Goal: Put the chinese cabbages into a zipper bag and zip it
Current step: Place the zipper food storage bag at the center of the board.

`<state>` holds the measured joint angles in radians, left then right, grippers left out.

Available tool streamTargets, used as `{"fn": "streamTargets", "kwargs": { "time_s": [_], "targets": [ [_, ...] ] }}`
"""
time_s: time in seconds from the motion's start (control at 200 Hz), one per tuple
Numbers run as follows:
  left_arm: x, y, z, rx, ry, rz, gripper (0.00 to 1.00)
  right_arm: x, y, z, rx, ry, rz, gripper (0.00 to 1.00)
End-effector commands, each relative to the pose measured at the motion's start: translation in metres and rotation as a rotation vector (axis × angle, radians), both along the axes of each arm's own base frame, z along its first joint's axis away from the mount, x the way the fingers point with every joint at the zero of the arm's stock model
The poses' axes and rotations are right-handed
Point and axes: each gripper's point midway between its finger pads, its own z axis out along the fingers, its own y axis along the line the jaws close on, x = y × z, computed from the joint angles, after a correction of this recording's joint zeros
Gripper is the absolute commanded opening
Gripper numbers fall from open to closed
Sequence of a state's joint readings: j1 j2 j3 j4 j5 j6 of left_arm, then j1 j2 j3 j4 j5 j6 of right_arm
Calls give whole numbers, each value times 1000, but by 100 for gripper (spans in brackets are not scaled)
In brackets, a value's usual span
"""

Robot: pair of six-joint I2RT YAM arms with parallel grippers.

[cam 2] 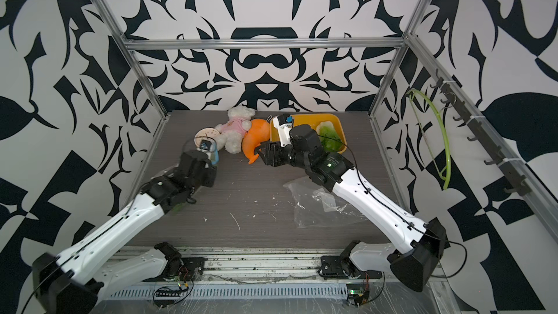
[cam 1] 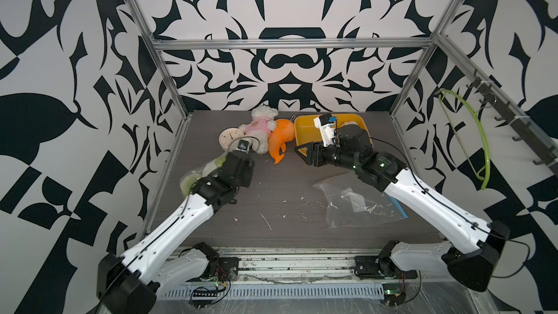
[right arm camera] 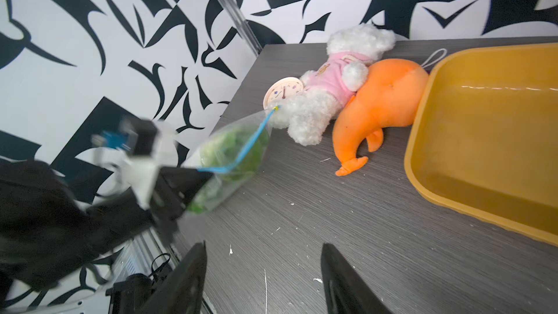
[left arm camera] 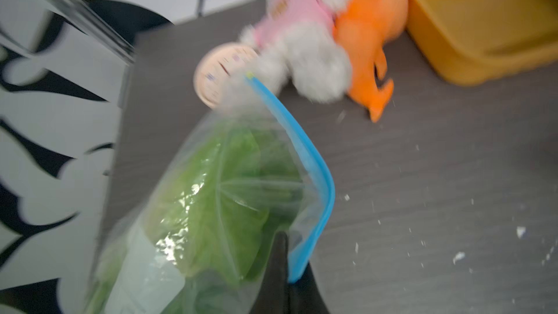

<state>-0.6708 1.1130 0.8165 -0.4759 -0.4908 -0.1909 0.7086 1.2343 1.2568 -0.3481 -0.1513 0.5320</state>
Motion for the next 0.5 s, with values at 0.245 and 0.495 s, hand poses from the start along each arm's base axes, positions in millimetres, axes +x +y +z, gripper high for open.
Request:
{"fn": "streamTargets", "kwargs": {
  "time_s": [0.245, 0.495],
  "targets": [
    [-21, -18, -109, 33, 245, 274, 6, -7, -50, 2, 10, 50, -237, 65],
    [-41, 25, -112, -74, 269, 443, 33, -12, -66, 15, -31, 25, -267, 68]
  ]
}}
